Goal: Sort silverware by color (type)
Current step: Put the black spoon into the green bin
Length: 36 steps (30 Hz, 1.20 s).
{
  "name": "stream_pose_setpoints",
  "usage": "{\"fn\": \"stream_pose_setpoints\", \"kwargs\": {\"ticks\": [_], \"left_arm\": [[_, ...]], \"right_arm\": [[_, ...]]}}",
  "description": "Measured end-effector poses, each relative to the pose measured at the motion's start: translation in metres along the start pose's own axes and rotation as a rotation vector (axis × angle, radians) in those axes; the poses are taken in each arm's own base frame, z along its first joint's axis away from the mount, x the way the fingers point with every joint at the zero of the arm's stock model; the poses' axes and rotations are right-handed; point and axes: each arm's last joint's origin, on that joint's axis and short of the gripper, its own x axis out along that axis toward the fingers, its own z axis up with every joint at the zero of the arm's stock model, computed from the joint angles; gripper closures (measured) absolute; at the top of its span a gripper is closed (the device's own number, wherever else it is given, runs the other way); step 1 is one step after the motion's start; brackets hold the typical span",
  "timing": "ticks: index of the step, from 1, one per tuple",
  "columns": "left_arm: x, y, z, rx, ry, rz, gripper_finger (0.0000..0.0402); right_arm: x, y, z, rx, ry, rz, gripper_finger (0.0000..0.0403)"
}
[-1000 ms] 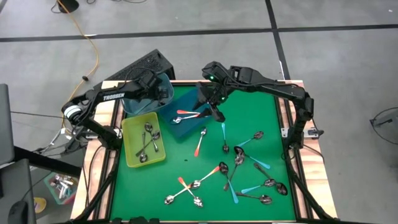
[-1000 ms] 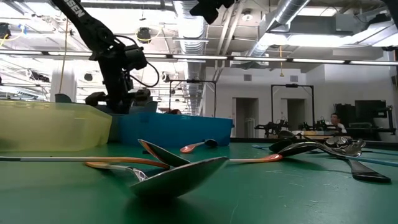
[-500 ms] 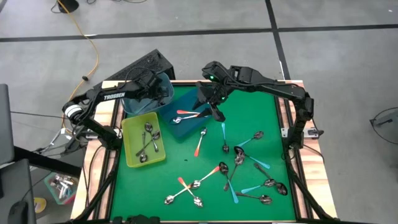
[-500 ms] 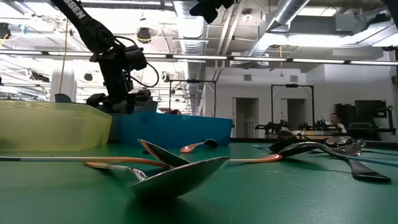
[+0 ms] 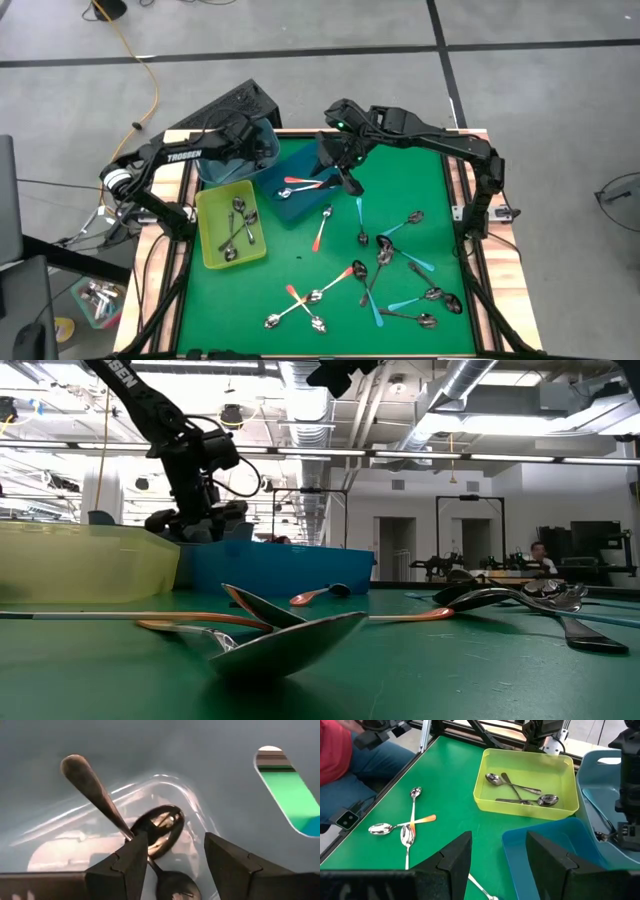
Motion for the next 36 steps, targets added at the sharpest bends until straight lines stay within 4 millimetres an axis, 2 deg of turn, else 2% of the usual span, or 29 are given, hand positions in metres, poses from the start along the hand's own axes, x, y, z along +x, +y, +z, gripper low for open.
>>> {"fn": "stream_pose_setpoints", "kwargs": {"ticks": [6, 10, 20, 25, 28, 31, 36], "left_arm": [[-0.001, -0.002, -0.002, 0.152, 0.004, -0.004, 0.0223], [-0.003, -0.003, 0.000, 0.318, 0.026, -0.018, 0.0223], [-0.026, -0.018, 0.023, 0.913, 0.008, 0.006, 0.0223], [-0.032, -0.021, 0.024, 1.329, 0.015, 0.108, 0.0223], [-0.032, -0.020, 0.022, 1.531, 0.057, 0.082, 0.0223], [-0.031, -0.015, 0.018, 1.670, 0.132, 0.056, 0.0223], [-0.029, -0.008, 0.023, 1.797, 0.154, 0.059, 0.0223]], "right_arm": [[0.000, 0.000, -0.001, -0.001, 0.006, 0.003, 0.0205], [0.000, 0.001, -0.001, -0.010, 0.011, 0.006, 0.0205], [0.000, 0.001, -0.001, -0.009, 0.012, 0.006, 0.0205], [0.000, 0.001, -0.002, -0.005, 0.017, 0.009, 0.0205], [0.000, 0.001, -0.002, -0.004, 0.018, 0.010, 0.0205], [0.000, 0.001, -0.002, -0.003, 0.019, 0.010, 0.0205], [0.000, 0.001, -0.002, -0.003, 0.018, 0.010, 0.0205]]}}
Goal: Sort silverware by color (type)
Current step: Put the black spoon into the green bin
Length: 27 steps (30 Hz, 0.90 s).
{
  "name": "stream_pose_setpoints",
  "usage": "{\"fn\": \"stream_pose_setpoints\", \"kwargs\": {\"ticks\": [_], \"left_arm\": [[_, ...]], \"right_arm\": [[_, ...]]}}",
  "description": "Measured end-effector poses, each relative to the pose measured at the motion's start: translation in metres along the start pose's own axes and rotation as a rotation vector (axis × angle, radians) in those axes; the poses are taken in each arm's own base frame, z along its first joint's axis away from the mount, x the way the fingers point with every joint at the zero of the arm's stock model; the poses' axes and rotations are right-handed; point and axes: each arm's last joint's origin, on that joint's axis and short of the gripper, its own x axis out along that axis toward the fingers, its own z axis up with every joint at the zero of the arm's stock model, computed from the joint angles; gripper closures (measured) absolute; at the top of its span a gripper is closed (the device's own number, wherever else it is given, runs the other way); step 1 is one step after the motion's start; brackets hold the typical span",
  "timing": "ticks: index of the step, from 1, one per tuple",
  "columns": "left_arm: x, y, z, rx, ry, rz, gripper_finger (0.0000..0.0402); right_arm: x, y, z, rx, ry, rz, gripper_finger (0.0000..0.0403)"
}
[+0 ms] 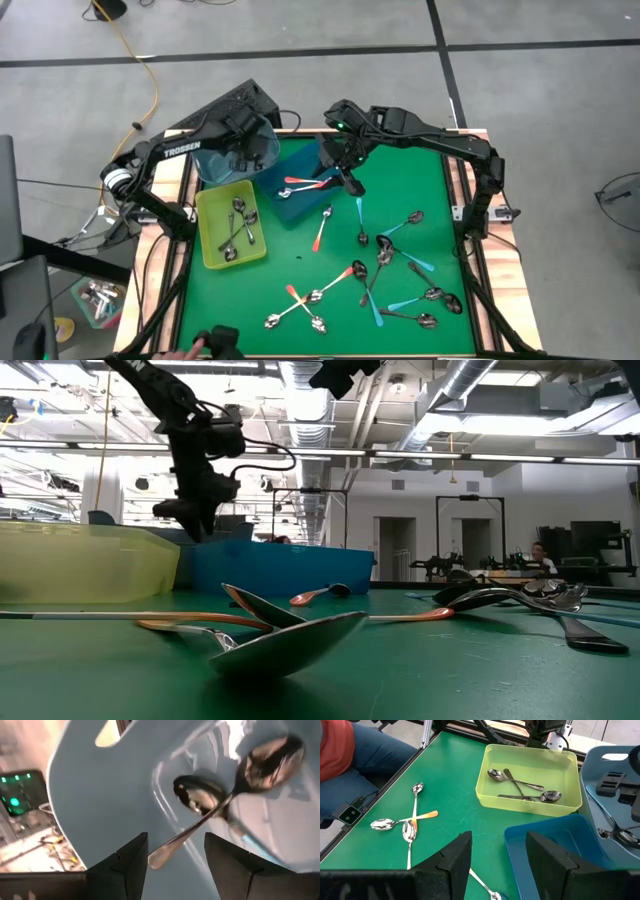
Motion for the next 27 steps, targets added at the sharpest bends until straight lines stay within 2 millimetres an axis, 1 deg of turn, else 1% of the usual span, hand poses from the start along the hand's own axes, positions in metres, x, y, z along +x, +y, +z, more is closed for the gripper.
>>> {"fn": "stream_pose_setpoints", "kwargs": {"ticks": [4, 7, 10, 17, 20, 27], "left_arm": [[0.003, 0.003, -0.006, 0.086, -0.024, -0.018, 0.0223], [0.004, 0.008, -0.009, 0.128, -0.022, 0.007, 0.0223], [0.006, 0.008, -0.010, 0.166, -0.055, -0.009, 0.0223], [0.024, 0.002, -0.007, 0.255, 0.005, -0.082, 0.0223], [0.032, 0.002, -0.004, 0.269, 0.041, -0.075, 0.0223], [0.048, -0.002, -0.001, 0.330, 0.063, -0.130, 0.0223]], "right_arm": [[0.000, 0.000, 0.000, 0.002, -0.001, 0.000, 0.0205], [0.000, 0.000, 0.000, 0.001, -0.001, -0.001, 0.0205], [0.000, 0.000, 0.000, 0.001, -0.001, -0.001, 0.0205], [-0.001, -0.002, -0.001, 0.004, -0.001, -0.005, 0.0205], [-0.002, -0.003, -0.002, 0.010, 0.001, -0.009, 0.0205], [-0.004, -0.005, -0.004, 0.016, 0.007, -0.012, 0.0205]]}}
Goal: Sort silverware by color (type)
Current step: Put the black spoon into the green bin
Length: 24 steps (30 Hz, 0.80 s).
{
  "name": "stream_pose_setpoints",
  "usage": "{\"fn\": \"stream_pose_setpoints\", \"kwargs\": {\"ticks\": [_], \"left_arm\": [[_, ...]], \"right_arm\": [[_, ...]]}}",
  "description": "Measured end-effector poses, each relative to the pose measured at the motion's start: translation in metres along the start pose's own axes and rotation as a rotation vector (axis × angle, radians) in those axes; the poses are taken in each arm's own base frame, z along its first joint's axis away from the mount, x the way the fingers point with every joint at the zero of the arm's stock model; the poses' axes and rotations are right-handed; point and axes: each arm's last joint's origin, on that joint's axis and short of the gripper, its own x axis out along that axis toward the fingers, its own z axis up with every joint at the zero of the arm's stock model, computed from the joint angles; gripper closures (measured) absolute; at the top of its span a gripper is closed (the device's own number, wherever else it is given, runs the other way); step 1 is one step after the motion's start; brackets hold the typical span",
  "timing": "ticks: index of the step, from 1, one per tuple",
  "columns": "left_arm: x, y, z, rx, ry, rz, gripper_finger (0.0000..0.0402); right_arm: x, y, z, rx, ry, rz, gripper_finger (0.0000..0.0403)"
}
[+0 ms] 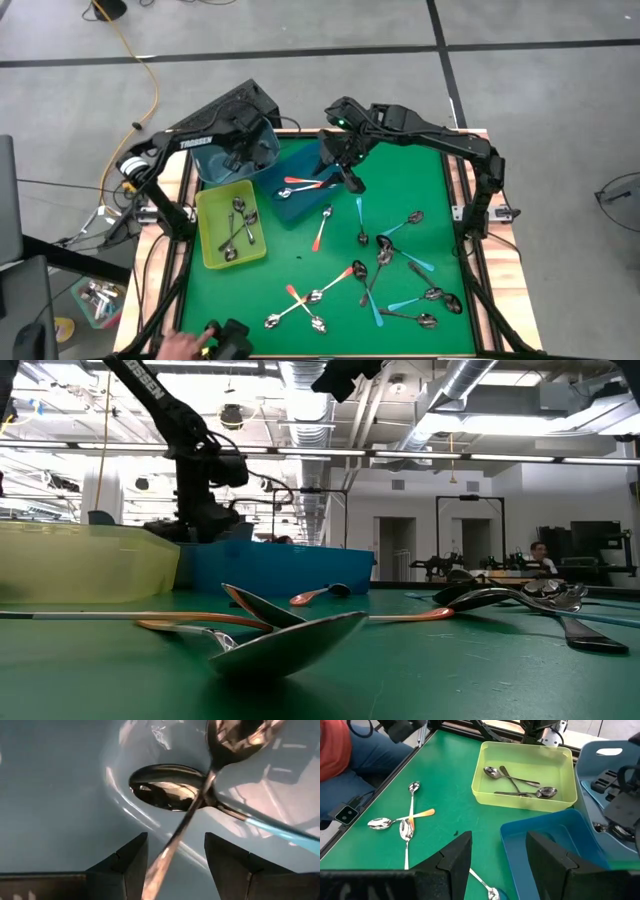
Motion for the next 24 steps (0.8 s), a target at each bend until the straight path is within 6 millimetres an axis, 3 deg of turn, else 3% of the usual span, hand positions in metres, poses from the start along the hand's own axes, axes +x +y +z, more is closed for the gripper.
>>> {"fn": "stream_pose_setpoints", "kwargs": {"ticks": [5, 8, 16, 24], "left_arm": [[0.011, -0.001, 0.004, 0.026, 0.057, -0.027, 0.0226], [0.012, 0.001, 0.006, 0.028, 0.121, 0.007, 0.0247], [0.011, 0.002, 0.009, 0.013, 0.103, 0.025, 0.0390], [0.006, 0.003, 0.014, 0.015, 0.112, 0.028, 0.0401]], "right_arm": [[-0.001, -0.002, -0.001, 0.003, -0.001, -0.005, 0.0205], [-0.001, -0.002, -0.001, 0.004, 0.000, -0.005, 0.0205], [-0.001, -0.002, -0.001, 0.002, -0.004, -0.007, 0.0205], [-0.002, -0.004, -0.001, 0.031, -0.002, -0.010, 0.0205]]}}
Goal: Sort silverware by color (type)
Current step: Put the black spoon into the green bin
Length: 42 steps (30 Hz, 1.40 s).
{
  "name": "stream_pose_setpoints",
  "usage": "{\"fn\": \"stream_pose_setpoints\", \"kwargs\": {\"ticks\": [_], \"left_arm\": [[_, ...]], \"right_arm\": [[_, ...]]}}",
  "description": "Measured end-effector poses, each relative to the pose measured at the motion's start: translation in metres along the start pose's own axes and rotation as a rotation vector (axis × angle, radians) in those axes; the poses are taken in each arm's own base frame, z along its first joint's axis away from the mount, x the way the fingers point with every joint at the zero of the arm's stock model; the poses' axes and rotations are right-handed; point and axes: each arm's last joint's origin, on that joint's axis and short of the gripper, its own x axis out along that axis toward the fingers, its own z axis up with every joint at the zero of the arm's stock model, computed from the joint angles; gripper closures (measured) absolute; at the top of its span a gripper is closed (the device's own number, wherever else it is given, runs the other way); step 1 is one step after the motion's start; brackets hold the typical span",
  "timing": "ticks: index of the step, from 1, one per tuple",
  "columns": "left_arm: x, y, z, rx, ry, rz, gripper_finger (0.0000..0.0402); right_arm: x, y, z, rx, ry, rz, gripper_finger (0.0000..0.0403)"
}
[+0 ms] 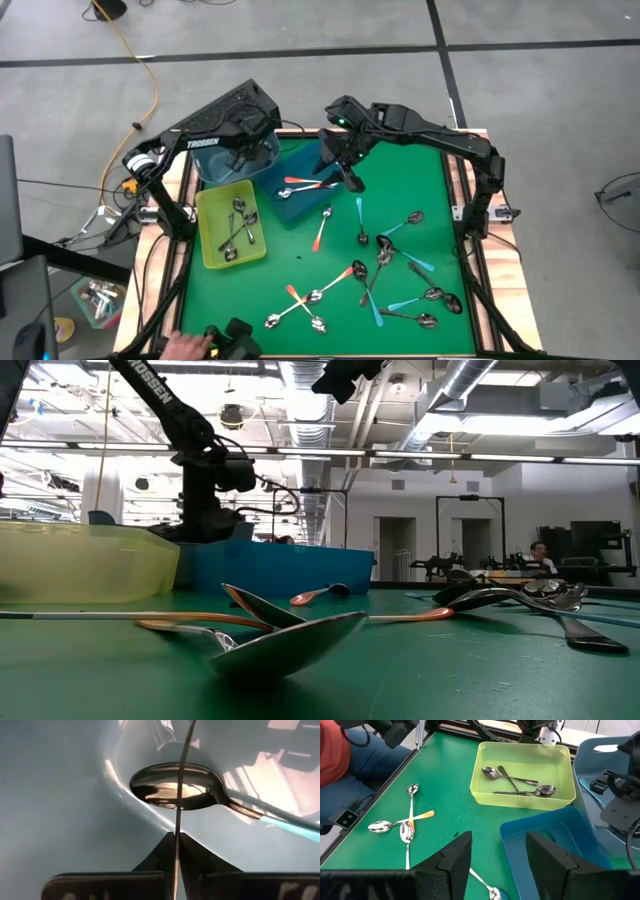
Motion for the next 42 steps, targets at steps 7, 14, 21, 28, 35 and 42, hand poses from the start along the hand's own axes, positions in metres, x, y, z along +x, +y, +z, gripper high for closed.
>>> {"fn": "stream_pose_setpoints", "kwargs": {"ticks": [7, 14, 21, 28, 35, 42], "left_arm": [[-0.026, 0.018, -0.004, -0.057, 0.002, -0.020, 0.0401], [-0.066, 0.040, -0.020, -0.215, 0.008, -0.054, 0.0401], [-0.123, 0.059, -0.045, -0.459, -0.093, 0.010, 0.0401], [-0.191, 0.048, -0.086, -0.748, -0.465, 0.132, 0.0402], [-0.251, 0.014, -0.114, -0.873, -1.006, 0.247, 0.0401], [-0.265, -0.032, -0.108, -0.850, -1.271, 0.347, 0.0401]], "right_arm": [[-0.001, -0.002, -0.001, 0.032, 0.001, -0.005, 0.0205], [-0.001, -0.002, -0.001, 0.033, -0.001, -0.006, 0.0205], [-0.002, -0.004, 0.004, 0.002, -0.046, -0.029, 0.0205], [-0.004, -0.008, 0.014, -0.057, -0.139, -0.074, 0.0205], [-0.009, -0.015, 0.035, -0.158, -0.322, -0.160, 0.0205], [-0.016, -0.015, 0.054, -0.190, -0.505, -0.209, 0.0205]]}}
